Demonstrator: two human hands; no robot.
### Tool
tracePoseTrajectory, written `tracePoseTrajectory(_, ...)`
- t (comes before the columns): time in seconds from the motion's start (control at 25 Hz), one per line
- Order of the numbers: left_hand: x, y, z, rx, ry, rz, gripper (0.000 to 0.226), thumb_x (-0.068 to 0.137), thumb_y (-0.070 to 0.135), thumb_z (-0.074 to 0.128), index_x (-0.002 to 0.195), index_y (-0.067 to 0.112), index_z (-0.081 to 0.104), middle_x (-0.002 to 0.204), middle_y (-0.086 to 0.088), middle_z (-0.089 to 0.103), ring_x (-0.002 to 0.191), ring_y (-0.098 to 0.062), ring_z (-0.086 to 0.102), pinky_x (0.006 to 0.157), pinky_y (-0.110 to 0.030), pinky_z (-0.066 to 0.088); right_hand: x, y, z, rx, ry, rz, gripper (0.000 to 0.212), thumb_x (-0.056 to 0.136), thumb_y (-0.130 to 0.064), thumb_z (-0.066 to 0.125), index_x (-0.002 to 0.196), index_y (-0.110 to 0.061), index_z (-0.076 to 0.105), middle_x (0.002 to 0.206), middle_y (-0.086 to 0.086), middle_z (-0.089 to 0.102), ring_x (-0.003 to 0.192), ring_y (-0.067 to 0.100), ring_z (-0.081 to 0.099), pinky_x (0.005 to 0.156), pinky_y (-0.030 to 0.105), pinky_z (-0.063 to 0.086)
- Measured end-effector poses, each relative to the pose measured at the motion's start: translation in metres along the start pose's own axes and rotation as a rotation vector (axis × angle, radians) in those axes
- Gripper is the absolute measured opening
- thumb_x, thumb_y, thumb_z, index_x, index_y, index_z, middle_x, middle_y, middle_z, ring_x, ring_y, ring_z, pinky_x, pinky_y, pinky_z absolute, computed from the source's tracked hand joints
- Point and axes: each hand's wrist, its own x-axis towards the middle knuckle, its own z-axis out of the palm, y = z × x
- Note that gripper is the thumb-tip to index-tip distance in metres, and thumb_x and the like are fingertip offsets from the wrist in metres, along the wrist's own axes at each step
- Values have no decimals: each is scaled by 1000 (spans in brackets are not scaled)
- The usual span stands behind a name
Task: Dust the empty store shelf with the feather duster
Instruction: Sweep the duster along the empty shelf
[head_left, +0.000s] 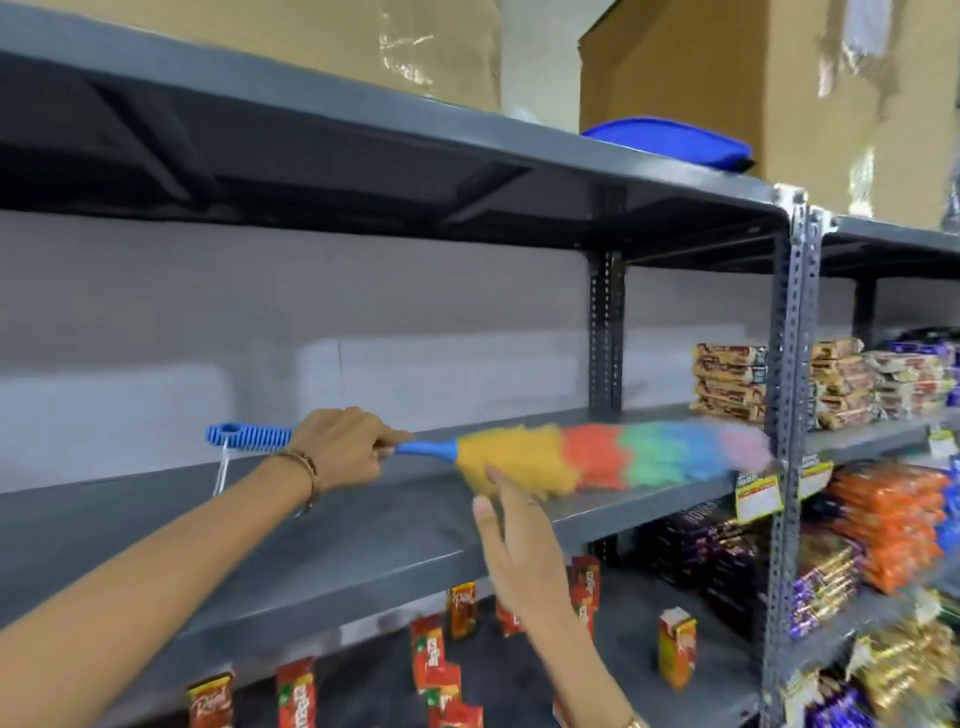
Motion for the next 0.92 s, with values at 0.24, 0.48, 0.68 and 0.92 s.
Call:
tracePoseTrajectory(0.24,35,22,12,140,234,-82,32,84,18,45,109,31,59,93,-3,69,81,-26,65,51,-24,30,0,13,22,-295,-73,-50,43,93,-41,25,125,-27,51,138,-7,48,126,15,39,106,35,17)
tracePoseTrajectory(0.48,53,13,19,113,108,-104,31,88,18,44,111,29,61,105,-5,67,90,-27,62,68,-31,43,1,13,19,-292,-76,-91,41,94,-36,27,127,-25,49,139,-3,48,129,18,37,107,38,20)
tracePoseTrajectory(0.68,50,-15,22,-124,96,-95,37,85,19,48,112,39,64,110,-1,71,94,-28,63,72,-30,47,0,15,19,-286,-89,-89,43,95,-38,24,131,-27,43,141,-2,45,132,20,33,109,41,20)
tracePoseTrajectory(0.92,26,-30,25,-73,126,-205,39,86,19,47,116,39,62,110,-10,68,94,-33,62,71,-31,46,0,12,21,-308,-49,-73,45,93,-35,29,134,-22,42,144,5,41,134,25,32,110,44,19)
